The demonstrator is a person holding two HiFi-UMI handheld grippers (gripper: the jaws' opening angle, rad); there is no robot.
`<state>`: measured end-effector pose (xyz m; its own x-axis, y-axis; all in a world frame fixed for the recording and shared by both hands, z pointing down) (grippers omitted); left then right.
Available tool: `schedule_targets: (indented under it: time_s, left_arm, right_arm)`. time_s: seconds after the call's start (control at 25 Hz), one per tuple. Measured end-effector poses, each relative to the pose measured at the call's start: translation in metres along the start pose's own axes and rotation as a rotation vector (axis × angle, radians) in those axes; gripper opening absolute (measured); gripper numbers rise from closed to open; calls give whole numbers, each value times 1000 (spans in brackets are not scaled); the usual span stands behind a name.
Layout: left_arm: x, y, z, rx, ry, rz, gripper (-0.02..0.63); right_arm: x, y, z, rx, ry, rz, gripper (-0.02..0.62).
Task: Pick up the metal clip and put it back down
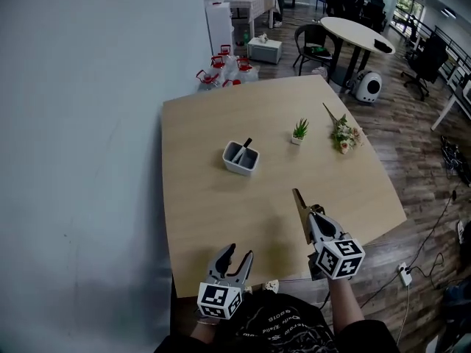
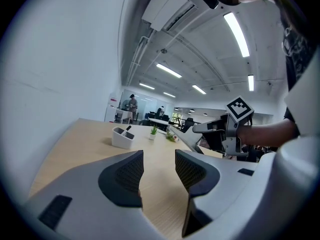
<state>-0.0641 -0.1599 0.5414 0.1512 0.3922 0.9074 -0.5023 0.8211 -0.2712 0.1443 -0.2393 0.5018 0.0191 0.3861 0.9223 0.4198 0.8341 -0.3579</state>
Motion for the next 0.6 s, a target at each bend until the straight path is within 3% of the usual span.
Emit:
schedule_targets:
  time_s: [0.16, 0.6]
  left_arm:
    - [2, -4, -9, 32, -47, 5, 202]
    - [6, -2, -26, 79, -62, 5, 202]
  right_arm:
    - [6, 22, 3, 51, 106, 6, 20]
    - [50, 77, 26, 130, 143, 32, 20]
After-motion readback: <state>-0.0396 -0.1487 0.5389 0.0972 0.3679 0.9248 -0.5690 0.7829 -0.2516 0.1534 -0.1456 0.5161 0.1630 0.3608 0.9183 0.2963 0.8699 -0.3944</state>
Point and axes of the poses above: the fingertips, and each gripper's own axes: y backward along the fingers, z to its left, x out of its underside, the point moved 2 cm from there along y, backward along the fingers, and after that the axes turned 8 degrees about y, right-handed, at the moved point
